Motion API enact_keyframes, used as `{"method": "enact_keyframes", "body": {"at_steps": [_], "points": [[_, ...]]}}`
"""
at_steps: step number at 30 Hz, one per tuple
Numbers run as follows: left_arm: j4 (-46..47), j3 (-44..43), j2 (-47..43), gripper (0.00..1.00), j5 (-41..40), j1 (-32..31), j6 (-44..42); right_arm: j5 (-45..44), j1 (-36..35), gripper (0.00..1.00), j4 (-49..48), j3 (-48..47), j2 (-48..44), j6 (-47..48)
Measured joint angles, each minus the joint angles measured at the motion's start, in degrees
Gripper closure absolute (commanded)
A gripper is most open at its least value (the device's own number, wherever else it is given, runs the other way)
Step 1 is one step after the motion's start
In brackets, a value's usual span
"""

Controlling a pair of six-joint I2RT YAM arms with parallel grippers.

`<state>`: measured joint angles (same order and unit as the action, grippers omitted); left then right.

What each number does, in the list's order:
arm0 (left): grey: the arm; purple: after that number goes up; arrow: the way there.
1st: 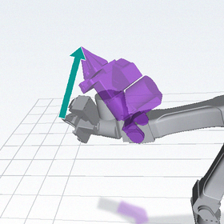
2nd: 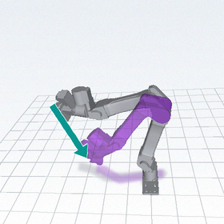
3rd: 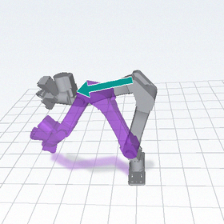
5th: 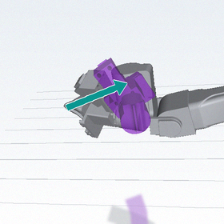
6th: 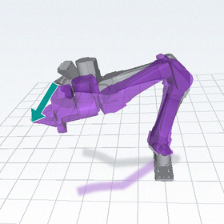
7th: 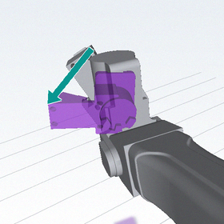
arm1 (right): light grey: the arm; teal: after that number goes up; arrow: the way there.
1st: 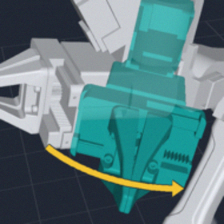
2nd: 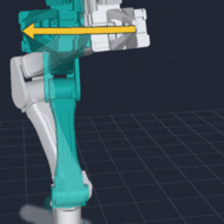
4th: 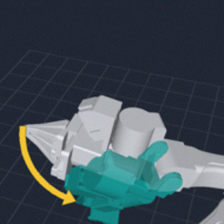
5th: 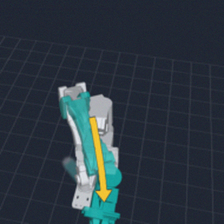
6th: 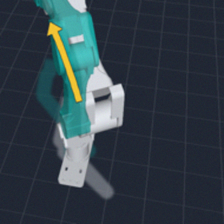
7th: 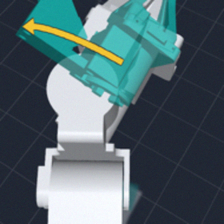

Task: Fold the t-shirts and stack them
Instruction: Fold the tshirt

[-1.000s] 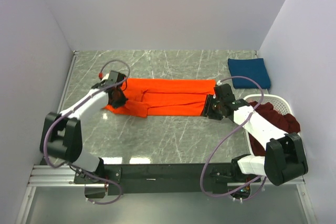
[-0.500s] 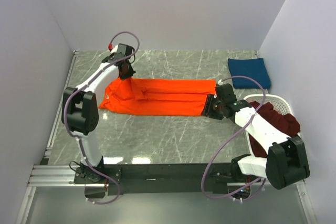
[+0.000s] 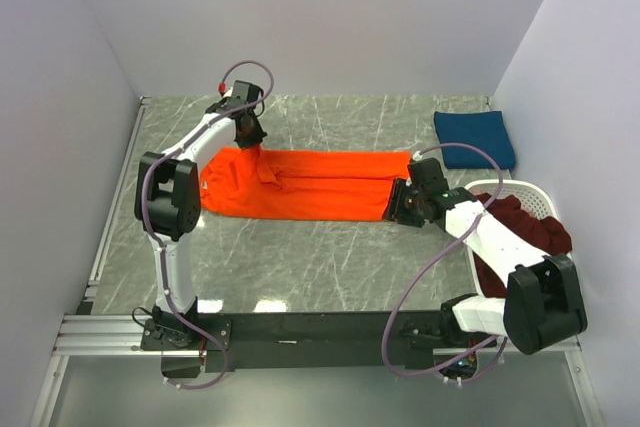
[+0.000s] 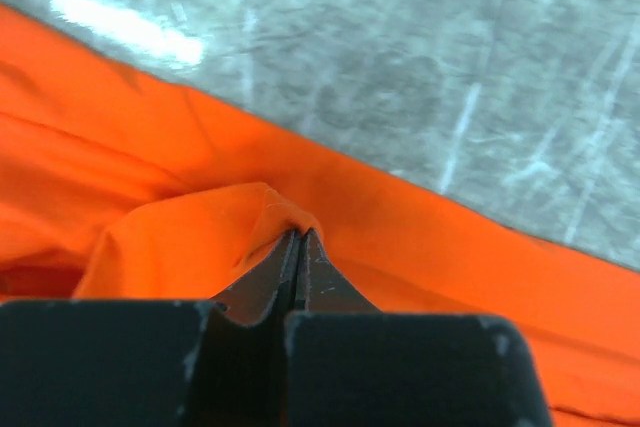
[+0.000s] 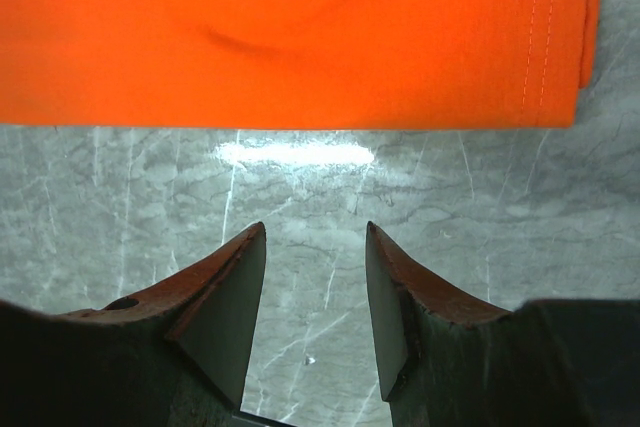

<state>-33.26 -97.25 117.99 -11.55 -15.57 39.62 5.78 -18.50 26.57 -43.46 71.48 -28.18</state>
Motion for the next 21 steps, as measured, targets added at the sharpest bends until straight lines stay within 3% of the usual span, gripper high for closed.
{"method": "enact_keyframes", "body": {"at_steps": [8,14,17,20,21], "points": [[2.49,0.07,-0.02,0.96,3.15,-1.99,-0.90,-1.18,0.02,0.48,-0.44,-0.46,1.07,-0.07],[2.64,0.46,-0.55,0.87,3.43,-3.17,-1.70,-2.14,0.39,0.48,-0.48,-0.46,2.56,-0.28],[2.54,0.92,-1.20,0.76,3.32,-3.39,-1.77,-2.45,0.48,0.48,-0.50,-0.46,2.93,-0.28],[2.64,2.89,-3.23,0.57,3.13,-3.21,-1.38,-3.13,1.27,0.48,-0.52,-0.46,2.97,-0.44],[2.56,4.07,-4.55,0.44,3.13,-2.99,-1.05,-3.34,1.75,0.48,-0.55,-0.46,2.97,-0.48]]}}
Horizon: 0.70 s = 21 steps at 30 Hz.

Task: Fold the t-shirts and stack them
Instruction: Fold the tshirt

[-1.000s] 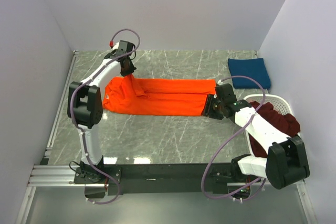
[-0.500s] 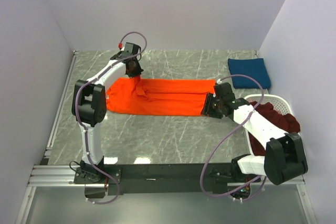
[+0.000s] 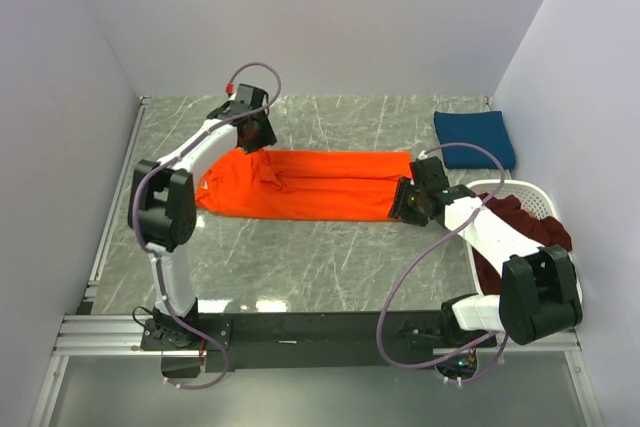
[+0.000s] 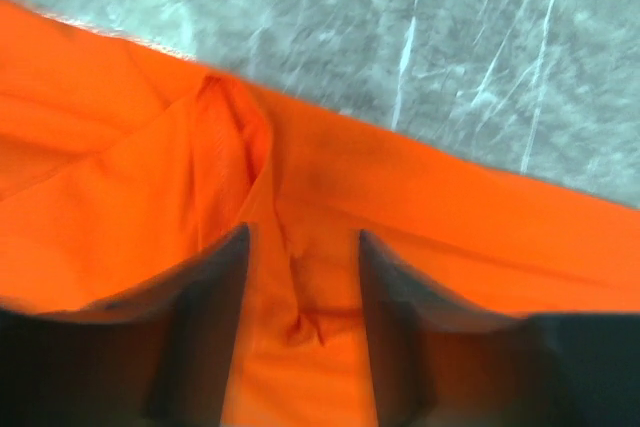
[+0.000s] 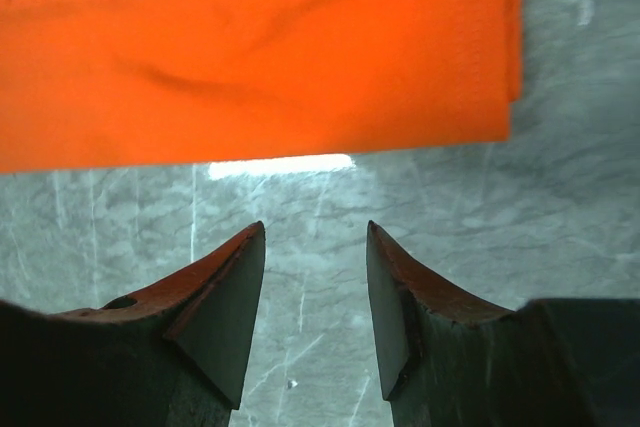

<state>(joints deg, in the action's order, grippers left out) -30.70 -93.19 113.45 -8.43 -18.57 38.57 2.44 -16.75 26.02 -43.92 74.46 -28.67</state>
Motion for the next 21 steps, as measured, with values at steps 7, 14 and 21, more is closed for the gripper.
{"method": "enact_keyframes", "body": {"at_steps": [7,14,21], "points": [[0.59,15.32,-17.51,0.13,0.17,5.57,3.74,-0.98,5.46,0.41,-0.42,0.28,0.04,-2.25],[1.95,37.31,-38.03,0.05,1.62,23.10,6.32,0.76,12.83,0.36,-3.48,4.83,-0.07,-7.54],[2.86,47.60,-40.57,0.06,5.57,29.35,5.81,3.58,15.82,0.36,-8.07,6.75,0.61,-12.70]]}}
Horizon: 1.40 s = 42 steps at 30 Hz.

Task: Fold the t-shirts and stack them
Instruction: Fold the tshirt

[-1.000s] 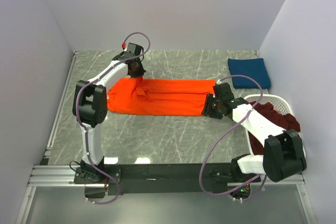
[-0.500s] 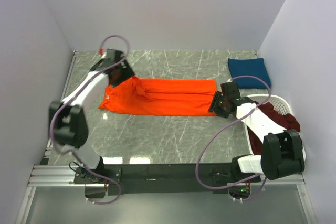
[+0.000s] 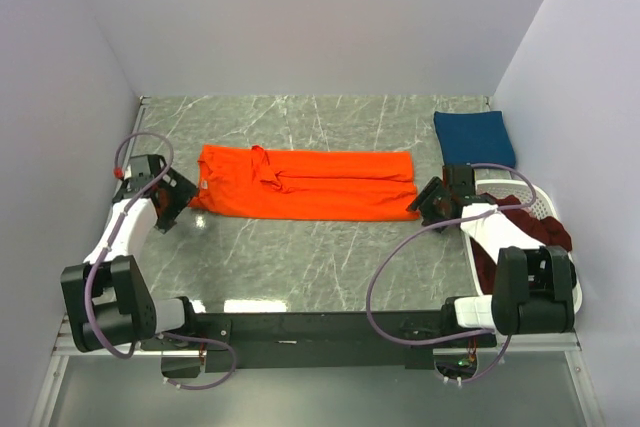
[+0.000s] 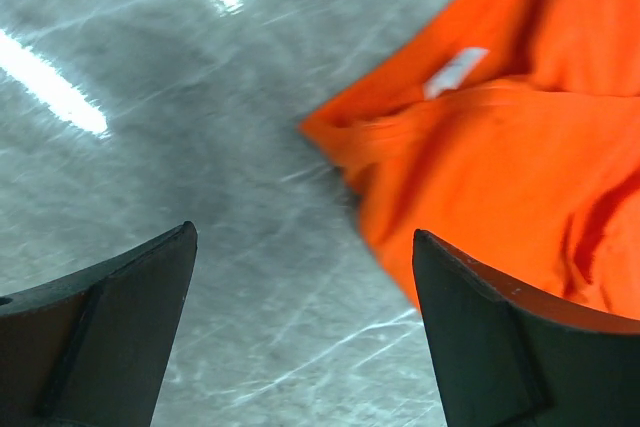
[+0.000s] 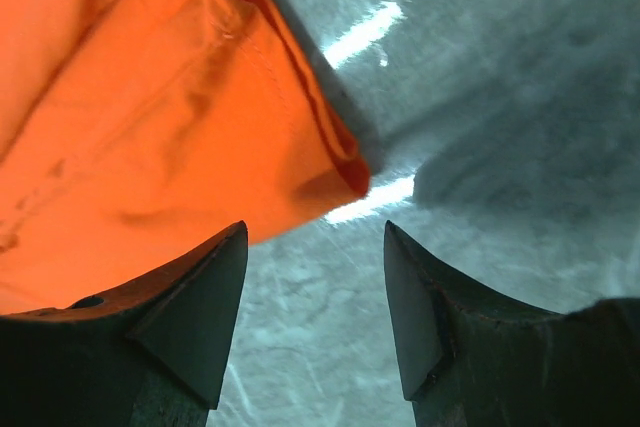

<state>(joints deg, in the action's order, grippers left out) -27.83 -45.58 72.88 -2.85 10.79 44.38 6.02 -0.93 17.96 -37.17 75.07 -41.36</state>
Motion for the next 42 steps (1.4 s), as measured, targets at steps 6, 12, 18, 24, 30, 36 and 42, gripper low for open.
{"method": "enact_keyframes", "body": {"at_steps": [6,12,18,24,30,36,42], "points": [[2.01,1.57,0.07,0.09,3.65,2.14,-0.22,1.66,0.13,0.37,-2.91,0.00,3.34,-2.75],[6.47,2.80,0.13,0.11,6.23,2.14,0.04,2.03,0.22,0.38,-4.33,0.04,4.48,-3.96],[7.87,3.17,3.50,0.14,6.73,1.84,1.18,1.99,0.22,0.39,-4.72,0.11,4.48,-4.22],[8.63,3.13,8.22,0.23,6.34,0.02,2.71,1.88,0.22,0.39,-4.72,0.15,4.63,-4.22],[9.62,1.75,12.41,0.34,4.79,-0.72,3.65,1.70,0.22,0.43,-4.87,0.61,5.18,-4.17],[9.99,1.42,13.38,0.48,2.95,-0.70,4.33,1.46,0.24,0.54,-5.11,0.81,5.95,-3.96],[10.08,1.42,14.12,0.74,2.10,0.31,4.33,0.81,2.01,0.87,-5.09,1.01,6.08,-3.17]]}}
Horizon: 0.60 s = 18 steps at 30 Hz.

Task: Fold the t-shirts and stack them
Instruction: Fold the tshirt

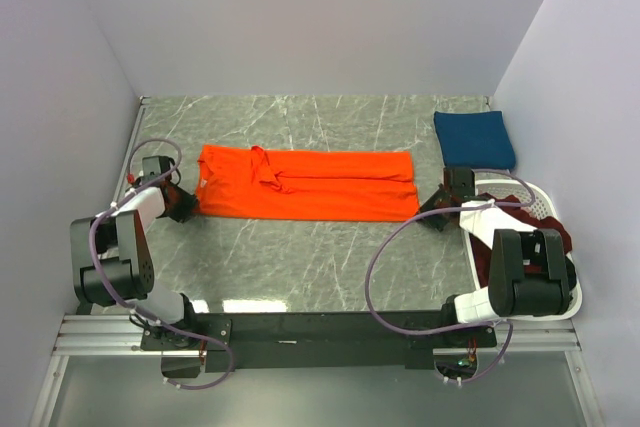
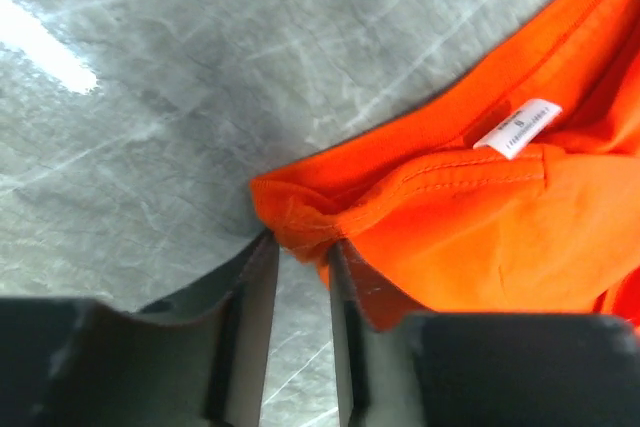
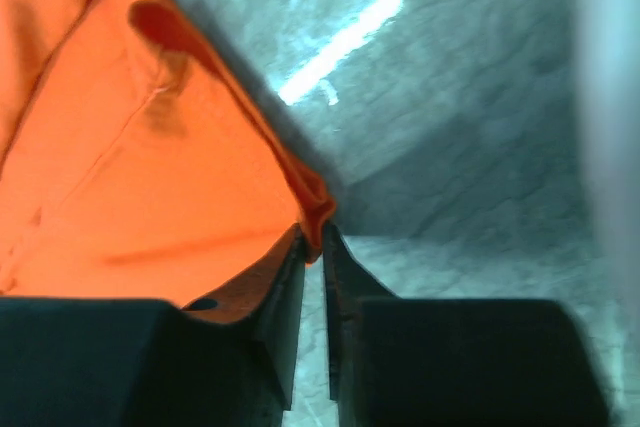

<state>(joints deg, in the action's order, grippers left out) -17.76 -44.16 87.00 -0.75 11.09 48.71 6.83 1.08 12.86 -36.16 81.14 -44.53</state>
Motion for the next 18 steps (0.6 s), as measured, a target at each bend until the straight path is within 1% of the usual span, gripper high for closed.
{"method": "enact_keyframes", "body": {"at_steps": [2,3,4,7,13,16,18], "points": [[-0.02,0.00,0.35,0.82,0.17,0.50,0.02,0.07,0.61,0.91,0.00,0.22,0.00,0.55],[-0.02,0.00,0.59,0.83,0.50,0.81,0.07,0.15,0.66,0.93,0.00,0.22,-0.02,0.70],[0.00,0.00,0.70,0.83,0.98,1.16,0.02,0.28,0.68,0.97,0.00,0.22,-0.04,0.96],[-0.15,0.00,0.68,0.84,1.92,2.40,-0.15,0.37,0.85,1.00,0.48,0.24,-0.72,1.66],[-2.34,1.73,-1.88,0.83,3.63,6.19,-1.51,1.62,2.47,1.00,3.63,0.66,-2.80,3.26],[-4.57,2.89,-3.78,0.80,3.91,8.09,-2.25,3.26,2.49,0.98,5.33,1.40,-4.04,4.48],[-5.84,3.23,-4.42,0.77,3.91,9.05,-2.78,4.20,2.51,0.95,5.95,2.54,-5.44,5.07]]}}
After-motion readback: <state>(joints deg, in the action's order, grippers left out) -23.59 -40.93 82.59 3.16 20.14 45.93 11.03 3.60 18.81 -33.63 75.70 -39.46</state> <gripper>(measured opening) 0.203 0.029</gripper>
